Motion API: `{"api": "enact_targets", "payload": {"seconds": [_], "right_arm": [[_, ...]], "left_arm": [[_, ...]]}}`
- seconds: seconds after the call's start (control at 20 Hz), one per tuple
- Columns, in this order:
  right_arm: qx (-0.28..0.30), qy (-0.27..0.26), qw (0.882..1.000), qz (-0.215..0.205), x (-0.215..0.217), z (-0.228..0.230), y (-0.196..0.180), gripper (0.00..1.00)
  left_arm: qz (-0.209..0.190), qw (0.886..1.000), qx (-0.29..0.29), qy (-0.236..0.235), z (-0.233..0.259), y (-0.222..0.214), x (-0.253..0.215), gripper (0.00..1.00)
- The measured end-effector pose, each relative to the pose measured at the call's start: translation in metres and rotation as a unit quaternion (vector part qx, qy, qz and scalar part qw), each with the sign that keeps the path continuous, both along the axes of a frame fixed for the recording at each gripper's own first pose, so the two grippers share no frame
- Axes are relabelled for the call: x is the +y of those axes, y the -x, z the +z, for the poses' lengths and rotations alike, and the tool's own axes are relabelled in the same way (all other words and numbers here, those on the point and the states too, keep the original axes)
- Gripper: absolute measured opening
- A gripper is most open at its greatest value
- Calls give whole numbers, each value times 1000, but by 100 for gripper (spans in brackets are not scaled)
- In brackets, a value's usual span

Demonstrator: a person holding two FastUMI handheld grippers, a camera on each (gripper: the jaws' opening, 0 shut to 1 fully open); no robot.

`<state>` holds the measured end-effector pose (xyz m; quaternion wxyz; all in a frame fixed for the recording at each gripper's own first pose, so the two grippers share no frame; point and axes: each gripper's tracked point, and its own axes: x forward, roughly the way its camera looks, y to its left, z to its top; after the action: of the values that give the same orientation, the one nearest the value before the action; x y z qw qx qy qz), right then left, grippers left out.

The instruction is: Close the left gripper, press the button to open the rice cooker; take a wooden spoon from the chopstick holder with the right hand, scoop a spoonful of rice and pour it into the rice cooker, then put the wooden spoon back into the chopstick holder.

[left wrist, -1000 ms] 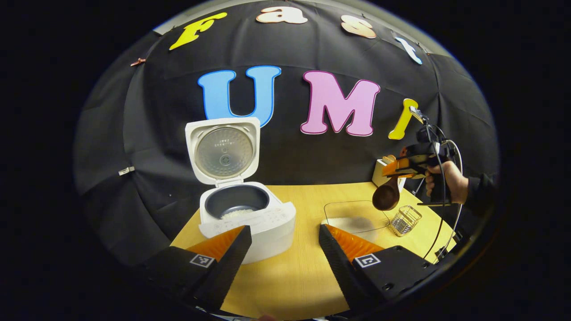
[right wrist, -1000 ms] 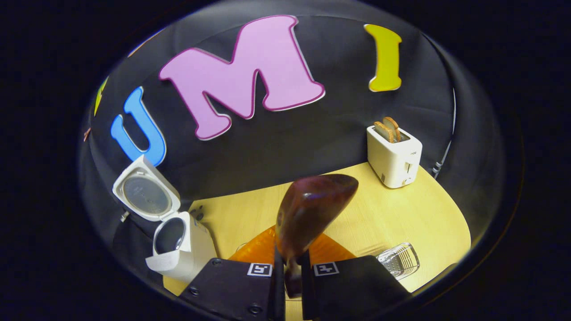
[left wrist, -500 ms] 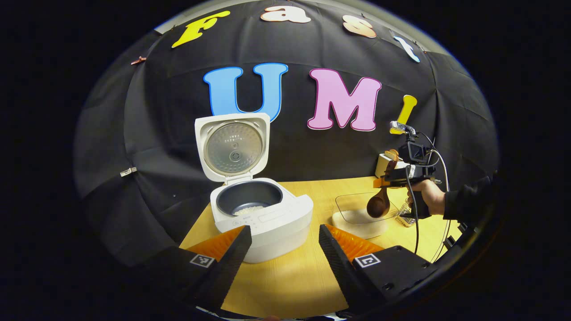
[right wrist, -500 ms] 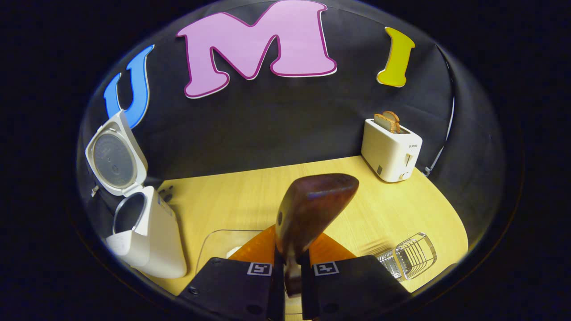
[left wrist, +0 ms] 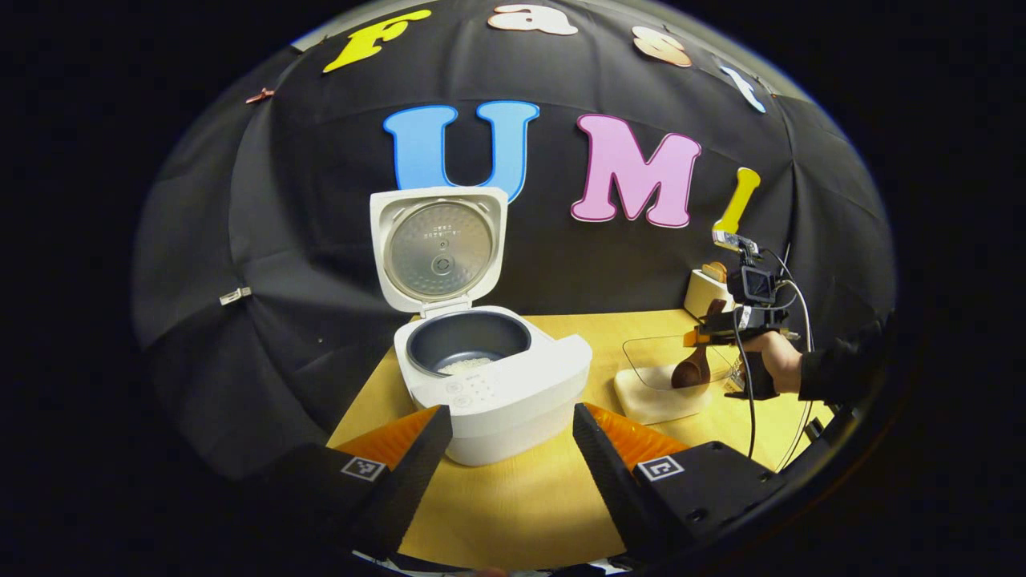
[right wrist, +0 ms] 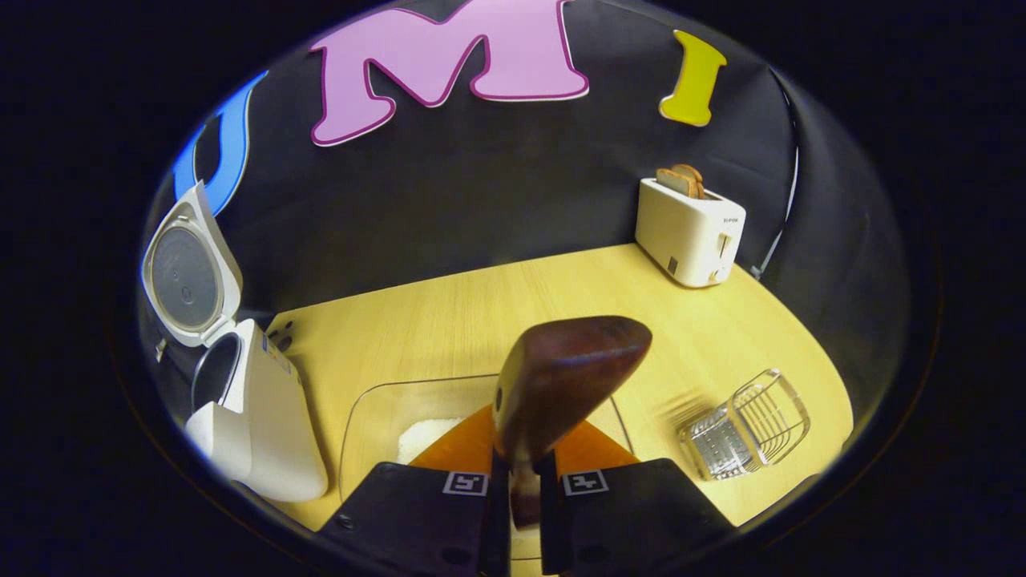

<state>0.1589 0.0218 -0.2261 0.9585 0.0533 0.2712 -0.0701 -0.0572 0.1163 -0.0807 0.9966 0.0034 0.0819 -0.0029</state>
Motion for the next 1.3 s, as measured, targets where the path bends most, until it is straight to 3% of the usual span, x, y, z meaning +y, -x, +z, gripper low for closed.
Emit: {"api": "enact_targets", "payload": {"seconds": [0.65,1.15,1.3], "right_arm": [[26,-115,993,29,71,-10,-3,19],[34,-236,971,-30,50,-6,9,19],[25,-243,969,-42,39,4,12,19]], "left_arm": [[34,998,18,46,-11,7,27,98],[27,999,10,46,-3,4,16,98],[25,998,6,64,2,3,13,98]]}}
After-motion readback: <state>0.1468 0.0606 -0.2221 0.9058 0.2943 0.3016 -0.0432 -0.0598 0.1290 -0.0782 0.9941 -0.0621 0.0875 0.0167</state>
